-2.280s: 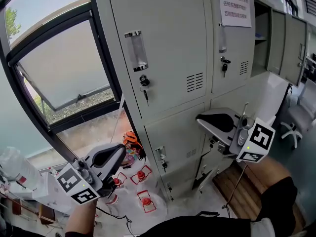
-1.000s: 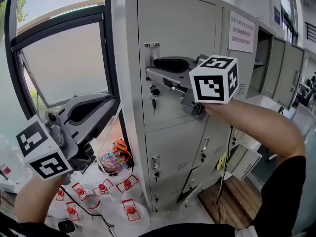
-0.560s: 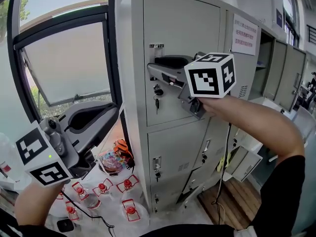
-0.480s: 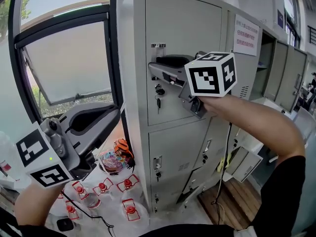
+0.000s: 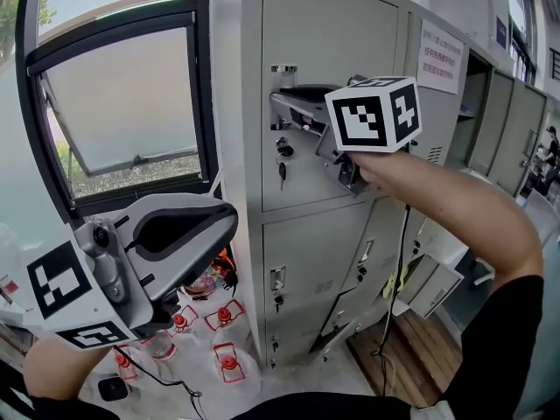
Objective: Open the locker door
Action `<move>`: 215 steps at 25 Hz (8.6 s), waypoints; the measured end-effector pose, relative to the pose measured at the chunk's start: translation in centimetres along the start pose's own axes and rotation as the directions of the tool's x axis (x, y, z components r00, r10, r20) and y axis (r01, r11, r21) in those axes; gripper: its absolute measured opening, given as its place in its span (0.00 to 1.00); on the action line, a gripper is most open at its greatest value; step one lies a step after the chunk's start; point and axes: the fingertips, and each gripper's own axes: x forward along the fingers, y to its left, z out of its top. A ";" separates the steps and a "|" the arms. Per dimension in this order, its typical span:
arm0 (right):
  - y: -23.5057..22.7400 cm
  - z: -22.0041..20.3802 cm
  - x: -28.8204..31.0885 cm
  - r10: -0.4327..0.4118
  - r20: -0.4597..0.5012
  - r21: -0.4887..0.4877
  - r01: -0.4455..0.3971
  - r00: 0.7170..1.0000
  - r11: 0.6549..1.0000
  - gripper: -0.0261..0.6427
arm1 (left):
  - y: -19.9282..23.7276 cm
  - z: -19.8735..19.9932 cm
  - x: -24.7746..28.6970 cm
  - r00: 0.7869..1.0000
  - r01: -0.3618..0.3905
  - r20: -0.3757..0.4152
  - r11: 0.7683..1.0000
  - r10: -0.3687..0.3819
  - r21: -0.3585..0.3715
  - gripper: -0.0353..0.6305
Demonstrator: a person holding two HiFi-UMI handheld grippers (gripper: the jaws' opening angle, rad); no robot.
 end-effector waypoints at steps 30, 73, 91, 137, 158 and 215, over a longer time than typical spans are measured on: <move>2.8 0.6 -5.4 0.243 0.082 -0.009 -0.243 0.967 0.970 0.08 | -0.1 0.9 1.9 0.985 -0.170 -0.035 0.985 0.170 -0.021 0.07; 3.3 1.0 -17.7 0.688 0.170 -0.133 -0.675 0.706 0.726 0.08 | -0.7 -1.0 10.3 0.912 -0.410 -0.056 0.910 0.407 -0.065 0.07; 0.6 0.1 -25.6 0.857 0.236 -0.189 -0.844 0.458 0.502 0.09 | -6.8 0.1 14.2 0.801 -0.595 -0.117 0.803 0.588 -0.038 0.07; -11.7 -3.4 -36.0 0.956 0.287 -0.297 -0.954 -0.062 0.028 0.09 | -14.6 -0.1 28.6 0.657 -0.740 -0.192 0.672 0.729 0.020 0.07; -14.5 -4.2 -36.8 0.949 0.295 -0.343 -0.939 -0.107 0.001 0.09 | -16.9 0.4 31.6 0.644 -0.748 -0.194 0.662 0.740 0.042 0.07; -0.2 -29.0 -44.2 0.824 0.460 -0.045 -0.918 0.330 0.393 0.09 | -29.5 -18.8 27.9 0.483 -0.831 -0.203 0.519 0.852 0.199 0.07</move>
